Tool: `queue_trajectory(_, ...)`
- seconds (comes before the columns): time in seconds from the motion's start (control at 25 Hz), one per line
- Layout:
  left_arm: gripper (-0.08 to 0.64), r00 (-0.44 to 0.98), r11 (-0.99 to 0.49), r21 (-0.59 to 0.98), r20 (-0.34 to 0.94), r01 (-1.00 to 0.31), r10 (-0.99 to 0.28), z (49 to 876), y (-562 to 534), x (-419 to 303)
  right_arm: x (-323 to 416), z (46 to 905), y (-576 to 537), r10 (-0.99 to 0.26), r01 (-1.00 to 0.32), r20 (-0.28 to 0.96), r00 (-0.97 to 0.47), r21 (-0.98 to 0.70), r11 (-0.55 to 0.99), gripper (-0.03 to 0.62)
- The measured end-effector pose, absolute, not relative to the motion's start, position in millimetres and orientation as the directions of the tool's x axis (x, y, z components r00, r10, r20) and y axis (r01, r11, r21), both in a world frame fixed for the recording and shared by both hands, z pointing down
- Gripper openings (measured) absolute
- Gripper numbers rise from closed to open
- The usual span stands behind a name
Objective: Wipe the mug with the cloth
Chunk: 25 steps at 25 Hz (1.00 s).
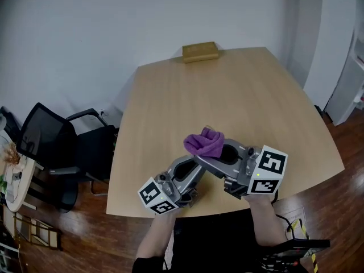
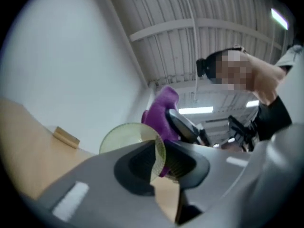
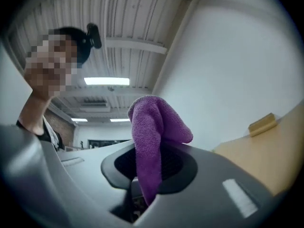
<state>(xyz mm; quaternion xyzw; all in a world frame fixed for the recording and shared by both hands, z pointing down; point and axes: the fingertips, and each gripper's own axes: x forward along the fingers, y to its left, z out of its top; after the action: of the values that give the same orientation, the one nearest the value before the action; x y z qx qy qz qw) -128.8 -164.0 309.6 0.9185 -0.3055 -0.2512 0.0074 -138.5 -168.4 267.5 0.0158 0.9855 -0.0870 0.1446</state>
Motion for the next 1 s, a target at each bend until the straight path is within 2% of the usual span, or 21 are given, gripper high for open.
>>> queue_trajectory(0.08,0.081,0.637,-0.823,0.308,-0.525,-0.477,-0.565,307.1,-168.5,-139.1,-116.4,255.6,-181.4,-0.047,0.037,-0.391,-0.919,-0.203,0.978,0.056)
queue_trajectory(0.16,0.074,0.567,-0.811,0.436,-0.580,-0.390,-0.584,306.1,-176.3,-154.9,-87.0,243.7,-203.2,-0.213,-0.147,-0.454,-0.865,-0.176,0.973,0.056)
queue_trajectory(0.24,0.074,0.525,-0.801,0.487,-0.607,-0.348,-0.597,304.9,-179.4,-165.6,-67.8,235.8,-215.4,-0.330,-0.310,-0.474,-0.816,-0.123,0.943,0.056)
queue_trajectory(0.36,0.072,0.510,-0.815,0.497,-0.638,-0.299,-0.576,300.6,-178.7,-166.4,-77.2,238.9,-218.8,-0.351,-0.357,-0.441,-0.826,-0.071,0.931,0.056)
queue_trajectory(0.48,0.066,0.516,-0.832,0.501,-0.660,-0.239,-0.546,297.0,-176.2,-155.6,-103.7,257.7,-219.1,-0.319,-0.293,-0.387,-0.865,-0.125,0.948,0.057)
queue_trajectory(0.56,0.069,0.513,-0.831,0.511,-0.664,-0.219,-0.543,298.1,-176.2,-155.3,-114.1,265.8,-213.9,-0.284,-0.217,-0.397,-0.873,-0.206,0.954,0.057)
queue_trajectory(0.76,0.067,0.438,-0.831,0.539,-0.721,-0.134,-0.538,298.3,-180.1,-175.2,-139.9,277.1,-186.0,-0.071,0.158,-0.487,-0.870,-0.413,0.897,0.055)
queue_trajectory(0.84,0.067,0.410,-0.829,0.551,-0.736,-0.101,-0.539,298.0,-180.9,-178.9,-143.6,280.5,-179.4,-0.018,0.254,-0.507,-0.861,-0.461,0.850,0.055)
queue_trajectory(0.92,0.067,0.379,-0.827,0.558,-0.753,-0.064,-0.538,299.0,-180.1,-184.5,-144.8,286.1,-175.3,0.013,0.292,-0.499,-0.867,-0.485,0.825,0.055)
queue_trajectory(1.0,0.058,0.329,-0.825,0.565,-0.777,-0.014,-0.537,299.0,-179.8,-195.2,-139.5,289.9,-179.9,-0.004,0.259,-0.480,-0.877,-0.482,0.837,0.056)
